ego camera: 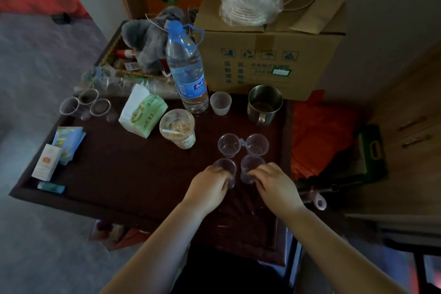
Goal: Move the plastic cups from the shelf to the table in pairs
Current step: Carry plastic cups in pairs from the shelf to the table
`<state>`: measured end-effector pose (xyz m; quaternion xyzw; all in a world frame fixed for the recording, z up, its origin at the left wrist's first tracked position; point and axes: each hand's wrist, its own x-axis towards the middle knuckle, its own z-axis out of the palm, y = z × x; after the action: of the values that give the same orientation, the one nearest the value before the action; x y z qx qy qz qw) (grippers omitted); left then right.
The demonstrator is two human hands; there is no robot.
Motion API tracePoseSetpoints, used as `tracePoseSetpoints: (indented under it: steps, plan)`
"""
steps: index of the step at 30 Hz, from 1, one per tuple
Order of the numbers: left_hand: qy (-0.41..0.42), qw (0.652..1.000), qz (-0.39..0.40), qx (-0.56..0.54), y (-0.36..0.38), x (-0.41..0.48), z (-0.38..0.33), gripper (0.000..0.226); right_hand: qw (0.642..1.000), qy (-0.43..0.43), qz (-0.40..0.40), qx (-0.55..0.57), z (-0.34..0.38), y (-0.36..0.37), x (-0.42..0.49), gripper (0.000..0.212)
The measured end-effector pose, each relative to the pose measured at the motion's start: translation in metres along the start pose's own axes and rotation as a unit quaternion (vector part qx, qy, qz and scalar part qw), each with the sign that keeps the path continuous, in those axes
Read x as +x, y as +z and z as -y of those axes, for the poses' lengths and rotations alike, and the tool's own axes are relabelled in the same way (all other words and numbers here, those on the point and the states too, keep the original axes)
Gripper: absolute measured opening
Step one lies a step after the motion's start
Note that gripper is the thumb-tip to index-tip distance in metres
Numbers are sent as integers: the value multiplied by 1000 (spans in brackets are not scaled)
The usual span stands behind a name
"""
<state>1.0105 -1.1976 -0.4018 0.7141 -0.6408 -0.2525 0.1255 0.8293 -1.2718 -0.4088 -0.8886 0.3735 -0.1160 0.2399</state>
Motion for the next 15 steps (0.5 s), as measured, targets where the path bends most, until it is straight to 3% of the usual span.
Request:
tracePoseSetpoints:
  steps: [15]
  plan:
    - [53, 996, 13, 71, 28, 21, 15, 29, 1000, 4, -5, -8, -13, 28, 2, 28]
